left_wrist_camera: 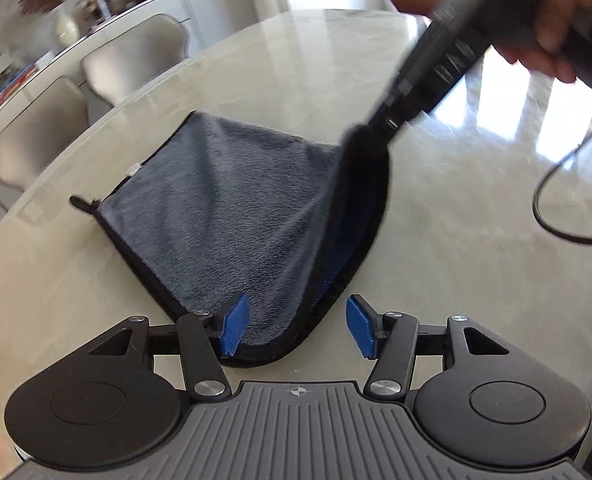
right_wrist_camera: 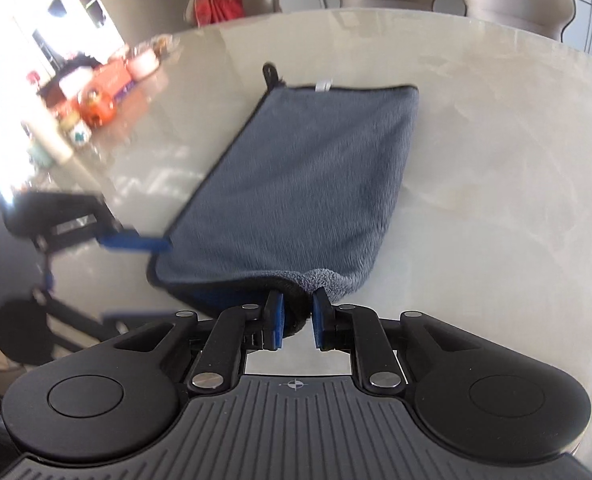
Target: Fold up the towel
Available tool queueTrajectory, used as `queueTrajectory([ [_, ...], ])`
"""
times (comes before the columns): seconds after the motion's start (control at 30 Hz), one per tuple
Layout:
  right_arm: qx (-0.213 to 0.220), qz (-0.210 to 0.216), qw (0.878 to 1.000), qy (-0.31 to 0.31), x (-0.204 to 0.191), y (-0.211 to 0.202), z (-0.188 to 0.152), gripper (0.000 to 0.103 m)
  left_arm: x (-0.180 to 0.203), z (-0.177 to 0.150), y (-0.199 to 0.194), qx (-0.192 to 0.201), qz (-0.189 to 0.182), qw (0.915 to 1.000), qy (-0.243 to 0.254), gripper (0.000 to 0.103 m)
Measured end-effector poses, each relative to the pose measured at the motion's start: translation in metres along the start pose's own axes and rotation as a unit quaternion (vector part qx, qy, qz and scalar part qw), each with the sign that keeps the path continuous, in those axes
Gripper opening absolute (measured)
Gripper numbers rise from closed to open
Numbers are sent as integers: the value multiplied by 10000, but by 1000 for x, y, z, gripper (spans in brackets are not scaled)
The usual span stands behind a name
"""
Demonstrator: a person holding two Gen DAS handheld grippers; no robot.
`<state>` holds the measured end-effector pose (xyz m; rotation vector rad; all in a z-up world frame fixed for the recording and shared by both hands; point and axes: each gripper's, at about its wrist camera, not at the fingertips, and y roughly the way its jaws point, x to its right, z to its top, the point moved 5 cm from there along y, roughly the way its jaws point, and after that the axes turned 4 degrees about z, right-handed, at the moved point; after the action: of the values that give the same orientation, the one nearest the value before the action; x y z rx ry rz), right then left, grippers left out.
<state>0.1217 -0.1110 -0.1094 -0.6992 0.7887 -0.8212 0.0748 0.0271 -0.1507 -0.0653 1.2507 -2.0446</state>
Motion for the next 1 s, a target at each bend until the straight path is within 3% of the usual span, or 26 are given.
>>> queueTrajectory([
  [0.37,176,349,9981,466,14,-4,20,15,-3,10,14,14,53,9990,445,54],
  [0.43,218,365,9975,556,19,-5,21,16,-6,12,18,-42,-124,9992,388,29],
  [0.53,259,422,9971,577,23,-7,20,19,-10,13,21,-103,-229,9993,272,21],
  [0.57,249,438,9976,485,22,-8,20,22,-12,13,22,-145,-275,9993,203,19],
  [0.63,263,360,9989,131,18,-12,20,45,-18,14,24,-188,-388,9991,-40,18],
  [0.7,263,157,9981,-531,7,-17,19,58,-26,14,25,-216,-545,9977,-334,18],
  [0.8,62,-7,9807,-1956,-17,-21,13,63,-33,15,24,-239,-662,9957,-605,18],
  [0.9,-237,-75,9457,-3241,-44,-15,2,63,-42,19,24,-299,-749,9926,-913,18],
  [1.0,-405,-214,9170,-3963,-65,1,-11,63,-54,23,24,-300,-837,9863,-1389,18],
])
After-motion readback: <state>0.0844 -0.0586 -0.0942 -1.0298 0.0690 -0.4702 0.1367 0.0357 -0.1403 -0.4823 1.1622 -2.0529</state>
